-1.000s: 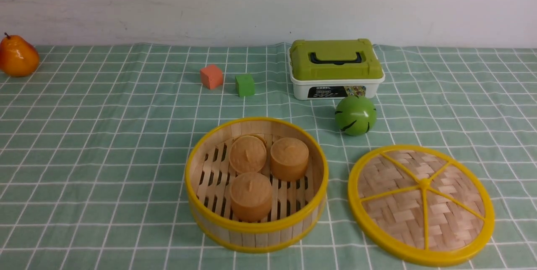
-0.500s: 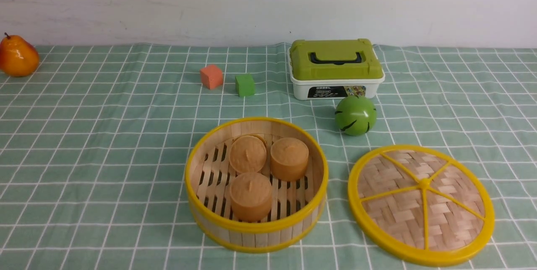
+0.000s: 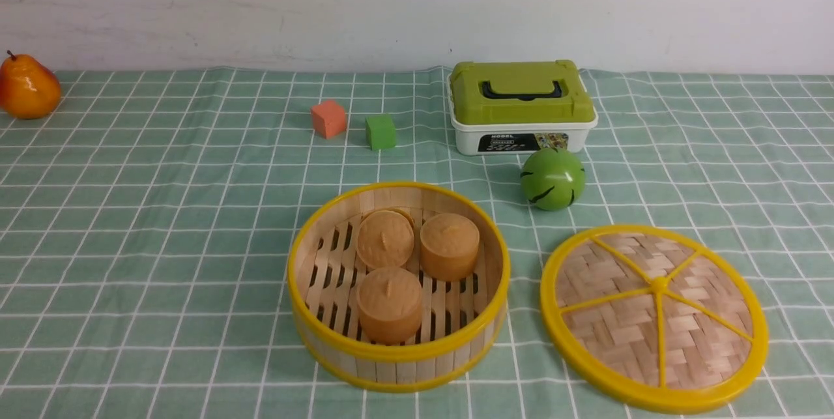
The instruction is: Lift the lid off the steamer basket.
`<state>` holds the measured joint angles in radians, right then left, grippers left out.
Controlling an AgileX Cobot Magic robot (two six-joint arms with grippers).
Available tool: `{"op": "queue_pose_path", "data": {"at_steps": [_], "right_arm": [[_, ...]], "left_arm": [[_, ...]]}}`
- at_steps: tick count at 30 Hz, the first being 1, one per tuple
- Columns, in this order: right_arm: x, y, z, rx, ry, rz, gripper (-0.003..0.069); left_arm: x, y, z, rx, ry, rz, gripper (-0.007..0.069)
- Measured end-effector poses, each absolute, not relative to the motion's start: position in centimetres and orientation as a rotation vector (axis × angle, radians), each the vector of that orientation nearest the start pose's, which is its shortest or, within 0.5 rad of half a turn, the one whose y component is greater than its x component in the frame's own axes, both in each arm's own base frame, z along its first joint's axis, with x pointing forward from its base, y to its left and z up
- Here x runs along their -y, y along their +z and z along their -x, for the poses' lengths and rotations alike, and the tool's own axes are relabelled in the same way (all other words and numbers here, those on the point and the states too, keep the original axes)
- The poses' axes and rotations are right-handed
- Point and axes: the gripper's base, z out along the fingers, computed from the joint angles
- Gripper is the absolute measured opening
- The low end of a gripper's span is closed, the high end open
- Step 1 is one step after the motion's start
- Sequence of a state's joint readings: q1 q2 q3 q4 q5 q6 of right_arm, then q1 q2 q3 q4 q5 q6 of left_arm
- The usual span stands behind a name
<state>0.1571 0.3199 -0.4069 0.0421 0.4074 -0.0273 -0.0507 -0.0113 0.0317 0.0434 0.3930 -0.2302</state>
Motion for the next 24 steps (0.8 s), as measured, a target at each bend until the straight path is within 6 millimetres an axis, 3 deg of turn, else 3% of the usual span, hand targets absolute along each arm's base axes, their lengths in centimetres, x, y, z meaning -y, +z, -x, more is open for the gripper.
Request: {"op": "queue_pose_path", "data": {"at_steps": [3,4,5,6,9,16,24], "right_arm": [[-0.6,25.7,-6.7,-1.726,0.079,0.075,-0.0013],[-0.3,23.4,-6.3,-1.713,0.055,0.026,-0.0013],[-0.3,23.2,-6.2,-1.706,0.054,0.017,-0.0013],[0.0,21.1,-5.9,-1.712,0.045,-0.036,-0.0013],[0.2,18.8,-5.6,-1.726,0.045,-0.111,-0.0013],[0.3,17.5,-5.4,-1.829,0.032,-0.140,-0.0013],[0.4,17.3,-5.2,-1.864,0.030,-0.144,-0.0013]], "left_arm": [[0.1,16.8,-5.2,-1.894,-0.148,0.144,0.0239],[0.1,16.8,-5.2,-1.894,-0.148,0.144,0.0239],[0.1,16.8,-5.2,-1.894,-0.148,0.144,0.0239],[0.1,16.8,-5.2,-1.894,-0.148,0.144,0.0239],[0.1,16.8,-5.2,-1.894,-0.148,0.144,0.0239],[0.1,16.8,-5.2,-1.893,-0.148,0.143,0.0239],[0.1,16.8,-5.2,-1.893,-0.148,0.143,0.0239]]}}
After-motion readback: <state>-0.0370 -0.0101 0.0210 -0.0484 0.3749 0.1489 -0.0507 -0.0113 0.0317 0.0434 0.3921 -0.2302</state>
